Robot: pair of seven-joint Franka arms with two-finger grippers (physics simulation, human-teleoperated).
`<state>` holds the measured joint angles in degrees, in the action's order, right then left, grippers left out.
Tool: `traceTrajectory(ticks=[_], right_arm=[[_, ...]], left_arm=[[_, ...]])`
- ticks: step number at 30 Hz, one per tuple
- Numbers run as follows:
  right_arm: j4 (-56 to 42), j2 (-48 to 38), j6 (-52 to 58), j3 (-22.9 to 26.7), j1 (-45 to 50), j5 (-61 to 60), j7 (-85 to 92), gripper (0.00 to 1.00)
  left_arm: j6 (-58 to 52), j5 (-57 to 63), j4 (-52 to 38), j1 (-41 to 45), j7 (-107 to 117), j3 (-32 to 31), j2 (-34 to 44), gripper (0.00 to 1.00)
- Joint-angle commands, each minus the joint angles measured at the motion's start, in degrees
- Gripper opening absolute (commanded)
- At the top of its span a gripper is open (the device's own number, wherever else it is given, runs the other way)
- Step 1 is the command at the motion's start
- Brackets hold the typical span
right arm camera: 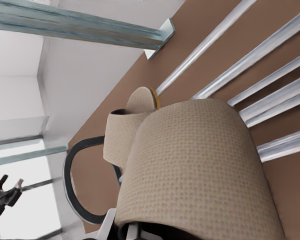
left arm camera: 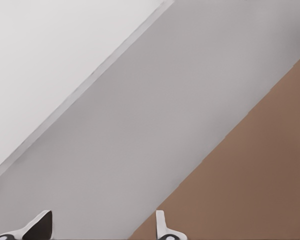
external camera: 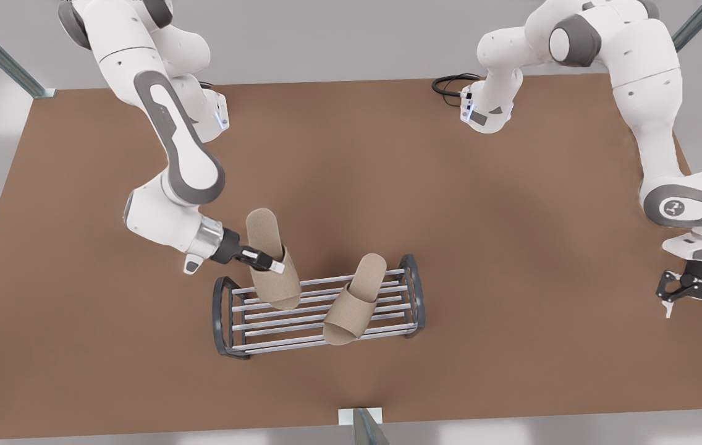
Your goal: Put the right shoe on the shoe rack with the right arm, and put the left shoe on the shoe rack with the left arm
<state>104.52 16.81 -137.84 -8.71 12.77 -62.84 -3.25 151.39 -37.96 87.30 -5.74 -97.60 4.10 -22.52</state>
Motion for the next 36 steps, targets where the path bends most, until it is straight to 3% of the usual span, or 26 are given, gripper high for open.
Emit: traceTrajectory(ticks=[1, 2, 3, 4, 5, 15, 20, 23, 26, 30, 31, 34, 36], right_arm=[[-0.02, 0.68, -5.43, -0.87, 0.41, 0.61, -18.72, 0.21], [-0.11, 1.55, -5.51, -0.95, 0.50, 0.70, -18.37, 0.21], [-0.55, 2.61, -5.51, -0.95, 0.85, 1.14, -18.02, 0.37], [-2.31, 4.02, -6.39, -0.95, 0.94, 2.10, -18.37, 0.91], [-2.31, 4.28, -7.18, -0.95, 1.02, 2.37, -18.54, 1.00], [-2.83, 4.81, -8.24, -0.95, 1.20, 2.98, -18.54, 1.00], [6.13, -4.60, 2.39, -0.95, 0.50, 7.64, -22.67, 1.00], [4.29, -6.79, 8.90, -0.60, -1.17, 12.38, -29.26, 1.00], [4.02, -5.65, 6.44, -0.69, -1.08, 13.09, -31.81, 1.00], [2.18, -10.31, 16.10, 3.35, -3.90, 33.74, -31.90, 1.00], [-0.80, -10.75, 21.37, 4.49, -5.39, 44.10, -30.76, 1.00], [-5.91, -10.57, 32.54, 6.87, -8.82, 60.38, -6.08, 1.00], [-7.58, -9.25, 33.60, 8.27, -12.77, 63.37, 12.39, 1.00]], left_arm=[[-51.73, 40.69, -2.49, 1.69, 96.14, -9.10, 7.75, 1.00], [-51.73, 39.71, -2.40, 6.17, 113.58, -9.99, 8.63, 1.00], [-51.81, 39.80, -2.84, 8.11, 115.97, -10.25, 8.89, 1.00], [-54.10, 39.27, -2.93, 8.38, 115.80, -9.99, 8.81, 1.00], [-55.33, 39.01, -3.02, 8.46, 115.27, -9.64, 7.75, 1.00], [-54.27, 38.92, -3.11, 8.64, 115.71, -10.78, 6.52, 1.00], [-53.04, 38.92, -3.11, 8.55, 115.45, -10.69, 6.70, 1.00], [-52.96, 38.83, -3.11, 8.55, 115.18, -10.69, 6.52, 1.00], [-52.78, 38.83, -3.11, 8.55, 115.09, -10.69, 7.05, 1.00], [-59.64, 32.86, -7.06, 8.55, 114.04, -8.40, 7.49, 1.00], [-59.64, 32.95, -7.06, 8.55, 113.86, -8.40, 7.49, 1.00], [-66.84, 33.82, -7.15, 8.81, 103.07, -7.18, 8.81, 1.00], [-70.18, 36.11, -7.15, 9.78, 92.68, -3.66, 9.33, 1.00]])
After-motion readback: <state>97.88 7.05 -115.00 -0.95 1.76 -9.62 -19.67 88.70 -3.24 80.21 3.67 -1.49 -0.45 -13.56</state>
